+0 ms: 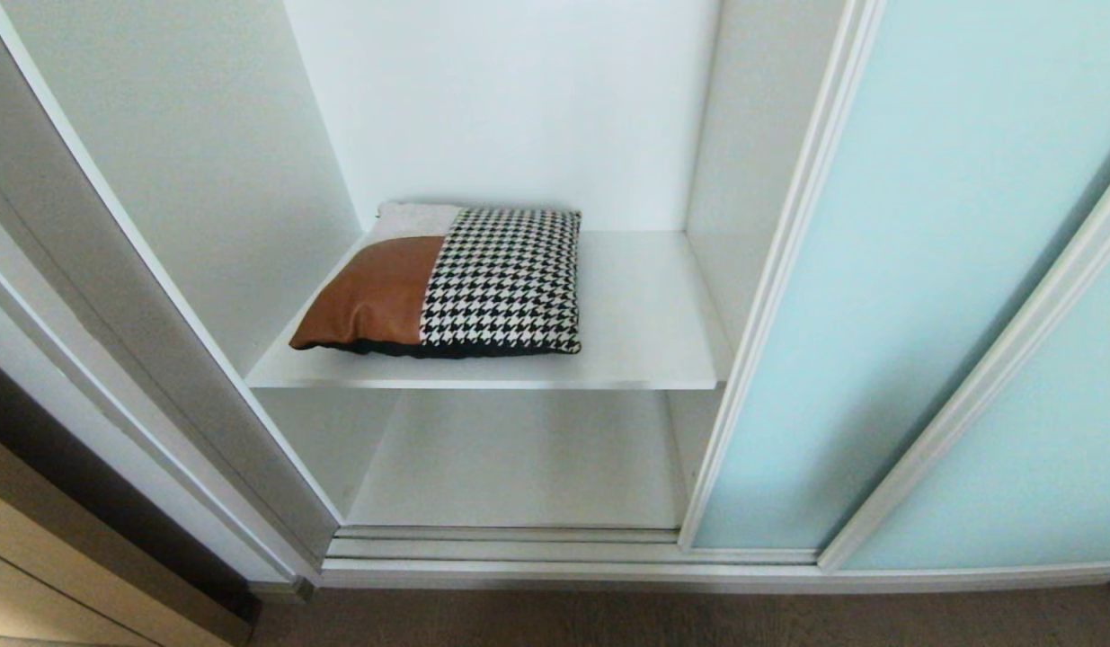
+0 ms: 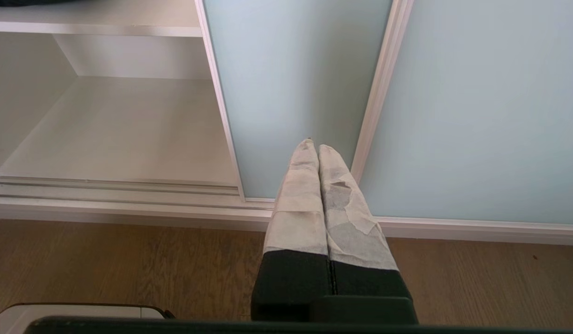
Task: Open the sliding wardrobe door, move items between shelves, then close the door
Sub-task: Close the door
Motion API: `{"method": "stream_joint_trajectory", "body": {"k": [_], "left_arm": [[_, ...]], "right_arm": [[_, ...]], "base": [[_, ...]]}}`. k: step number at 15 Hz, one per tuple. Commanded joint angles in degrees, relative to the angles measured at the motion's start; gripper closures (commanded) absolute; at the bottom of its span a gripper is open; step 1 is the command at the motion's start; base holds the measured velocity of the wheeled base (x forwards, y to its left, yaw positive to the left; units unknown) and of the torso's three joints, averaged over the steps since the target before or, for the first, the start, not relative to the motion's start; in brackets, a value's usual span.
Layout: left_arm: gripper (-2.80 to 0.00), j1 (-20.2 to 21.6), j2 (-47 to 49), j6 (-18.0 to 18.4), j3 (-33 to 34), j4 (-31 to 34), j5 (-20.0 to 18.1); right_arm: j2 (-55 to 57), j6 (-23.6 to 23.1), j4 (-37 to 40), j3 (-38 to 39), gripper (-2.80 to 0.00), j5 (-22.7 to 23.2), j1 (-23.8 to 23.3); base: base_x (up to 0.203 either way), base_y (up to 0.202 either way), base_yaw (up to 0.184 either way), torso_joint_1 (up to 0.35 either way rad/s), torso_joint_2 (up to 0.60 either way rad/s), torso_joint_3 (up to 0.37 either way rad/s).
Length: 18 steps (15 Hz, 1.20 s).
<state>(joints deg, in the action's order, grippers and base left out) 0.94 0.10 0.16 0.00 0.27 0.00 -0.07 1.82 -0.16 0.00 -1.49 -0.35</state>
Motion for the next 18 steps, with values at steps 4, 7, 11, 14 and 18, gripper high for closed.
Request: {"method": "stream_joint_trajectory", "body": {"k": [4,7,11,14,18], "left_arm": [[0.0,0.03,0.08,0.01,0.09,0.0,0.0],[0.0,0.03,0.08,0.01,0.09,0.0,0.0],[0.0,0.03,0.08,0.01,0.09,0.0,0.0],[0.0,0.03,0.08,0.01,0.09,0.0,0.0],[0.0,0.03,0.08,0.01,0.09,0.0,0.0]], "right_arm": [[-0.01,0.02,-0.02,0.0,0.0,-0.03,0.0],[-0.01,0.02,-0.05,0.0,0.0,-0.05,0.0],[-0.01,0.02,-0.06,0.03,0.0,-0.01,0.0],[-0.01,0.02,-0.06,0.07,0.0,-0.02,0.0],[-0.01,0.02,-0.02,0.0,0.0,-0.01,0.0]], "base": [[0.0,0.0,0.0,0.0,0.0,0.0],[0.0,0.0,0.0,0.0,0.0,0.0],[0.0,0.0,0.0,0.0,0.0,0.0],[0.0,0.0,0.0,0.0,0.0,0.0],[0.0,0.0,0.0,0.0,0.0,0.0]]}}
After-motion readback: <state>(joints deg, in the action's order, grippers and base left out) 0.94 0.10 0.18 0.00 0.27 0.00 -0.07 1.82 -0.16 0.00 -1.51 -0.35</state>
